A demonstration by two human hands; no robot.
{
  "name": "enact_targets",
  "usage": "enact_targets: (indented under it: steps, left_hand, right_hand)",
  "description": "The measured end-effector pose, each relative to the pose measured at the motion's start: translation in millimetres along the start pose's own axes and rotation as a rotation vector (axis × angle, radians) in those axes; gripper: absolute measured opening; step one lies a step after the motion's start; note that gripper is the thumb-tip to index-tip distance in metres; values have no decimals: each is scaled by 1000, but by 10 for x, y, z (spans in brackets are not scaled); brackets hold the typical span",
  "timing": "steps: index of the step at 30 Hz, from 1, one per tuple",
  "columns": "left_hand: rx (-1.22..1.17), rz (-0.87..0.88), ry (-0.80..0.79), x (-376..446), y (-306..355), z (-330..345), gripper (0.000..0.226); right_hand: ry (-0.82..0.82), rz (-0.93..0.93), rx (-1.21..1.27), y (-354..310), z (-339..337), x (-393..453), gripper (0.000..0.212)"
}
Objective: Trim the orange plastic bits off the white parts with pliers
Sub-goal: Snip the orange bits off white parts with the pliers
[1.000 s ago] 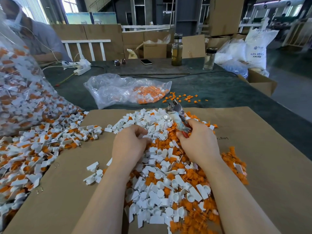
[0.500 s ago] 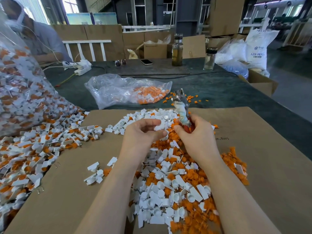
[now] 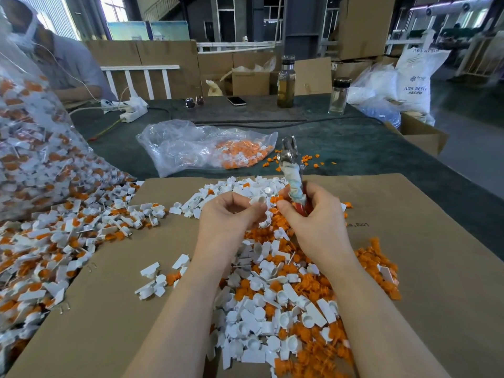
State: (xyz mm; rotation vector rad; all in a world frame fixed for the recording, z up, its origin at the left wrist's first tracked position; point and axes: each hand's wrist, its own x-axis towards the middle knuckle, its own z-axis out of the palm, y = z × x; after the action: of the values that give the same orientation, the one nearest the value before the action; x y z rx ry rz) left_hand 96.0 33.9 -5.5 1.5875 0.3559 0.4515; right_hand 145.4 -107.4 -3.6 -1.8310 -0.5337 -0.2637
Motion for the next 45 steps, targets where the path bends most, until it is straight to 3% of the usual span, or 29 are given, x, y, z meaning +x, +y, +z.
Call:
enact_targets:
  steps: [5,12,25,32,42,45]
  left_hand:
    - [-113,-31,-12,-22,12,59,15]
    - [-190,-33,-13,-53,42,103,10]
    - [31,89,35,-95,84,145,9]
    - [56,100,61,-117,71,179,12]
    - [37,76,153,-98,54,183,10]
    - [-2,70,169,-91,47,167,8]
  right_hand:
    - [-3,-3,-16,19,14,2,14]
    - [43,-45,-136,34,41,-18,20]
    - [72,-45,-219,51,84,-20,20]
    - [13,-5,-202,84,88,11,14]
    - [-84,31,-82,80,31,34,25]
    - [-59,34,-49,59,50,20,18]
